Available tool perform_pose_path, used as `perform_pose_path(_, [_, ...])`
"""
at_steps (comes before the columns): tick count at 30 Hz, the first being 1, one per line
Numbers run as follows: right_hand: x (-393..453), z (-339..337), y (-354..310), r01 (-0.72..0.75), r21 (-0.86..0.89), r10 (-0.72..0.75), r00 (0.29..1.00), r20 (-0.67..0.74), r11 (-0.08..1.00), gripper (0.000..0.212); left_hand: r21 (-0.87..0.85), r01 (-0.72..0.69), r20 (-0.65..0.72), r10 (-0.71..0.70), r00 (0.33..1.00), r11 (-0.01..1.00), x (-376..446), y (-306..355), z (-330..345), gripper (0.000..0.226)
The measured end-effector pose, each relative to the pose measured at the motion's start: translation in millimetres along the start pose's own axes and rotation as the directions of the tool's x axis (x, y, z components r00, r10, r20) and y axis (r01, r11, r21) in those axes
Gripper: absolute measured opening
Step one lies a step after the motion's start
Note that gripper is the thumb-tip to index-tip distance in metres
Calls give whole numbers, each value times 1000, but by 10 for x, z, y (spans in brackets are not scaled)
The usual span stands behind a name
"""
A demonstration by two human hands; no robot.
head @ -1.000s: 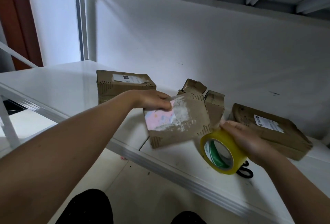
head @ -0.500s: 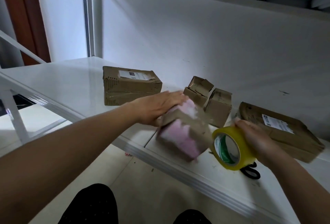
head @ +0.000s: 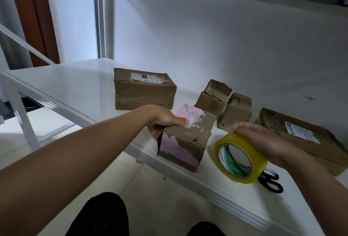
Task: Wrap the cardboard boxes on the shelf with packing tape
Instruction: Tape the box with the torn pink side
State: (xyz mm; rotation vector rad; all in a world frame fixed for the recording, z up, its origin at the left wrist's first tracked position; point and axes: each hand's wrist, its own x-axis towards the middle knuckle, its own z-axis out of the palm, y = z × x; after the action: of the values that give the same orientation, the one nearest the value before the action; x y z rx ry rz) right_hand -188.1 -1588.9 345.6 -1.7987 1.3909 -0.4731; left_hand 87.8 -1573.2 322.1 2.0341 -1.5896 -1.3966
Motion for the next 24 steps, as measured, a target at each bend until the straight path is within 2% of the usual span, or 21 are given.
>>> perform_pose_path(2, [-20, -13, -94, 32, -63, -25, 994, 110, 997, 21, 58, -62, -112, 68, 991, 996, 63, 88, 79, 64])
perform_pose_path(5, [-42, -12, -224, 57, -174, -17, 974, 226, 983, 22, 366, -82, -311, 204, 928, 927, 138, 229, 218, 64])
perform_pose_path(7, [-48, -11, -274, 51, -250, 11, 970, 242, 967, 23, 537, -59, -444, 341, 829, 841, 127, 285, 296, 53])
perform_pose_path(8, [-49, -16, -283, 45, -273, 25, 968, 249, 961, 23, 577, -103, -492, 446, 748, 810, 83, 307, 327, 46])
perform_pose_path(10, [-59, -29, -286, 29, -278, 45, 965, 258, 960, 21, 523, -338, -518, 607, 603, 782, -5, 341, 384, 36])
perform_pose_path(11, [-61, -41, -285, 25, -275, 48, 965, 256, 961, 21, 430, -465, -504, 633, 587, 774, -66, 367, 424, 35])
perform_pose_path(13, [-61, -60, -293, 23, -272, 46, 969, 244, 962, 21, 270, -597, -433, 649, 626, 755, -167, 430, 546, 43])
perform_pose_path(15, [-66, -65, -314, 22, -267, 43, 971, 235, 963, 21, 227, -609, -391, 644, 658, 760, -174, 480, 672, 45])
perform_pose_path(17, [-62, -68, -324, 30, -275, 35, 973, 228, 961, 22, 197, -608, -363, 634, 683, 769, -122, 504, 735, 36])
perform_pose_path(20, [-85, -85, -326, 51, -281, 11, 976, 215, 958, 23, 204, -628, -351, 655, 670, 751, -87, 534, 729, 20])
perform_pose_path(22, [-106, -113, -310, 71, -277, -9, 975, 221, 958, 22, 212, -641, -365, 668, 648, 738, -100, 568, 705, 23])
perform_pose_path(24, [-121, -146, -288, 94, -249, -34, 972, 234, 964, 21, 216, -623, -379, 653, 656, 752, -125, 613, 674, 29])
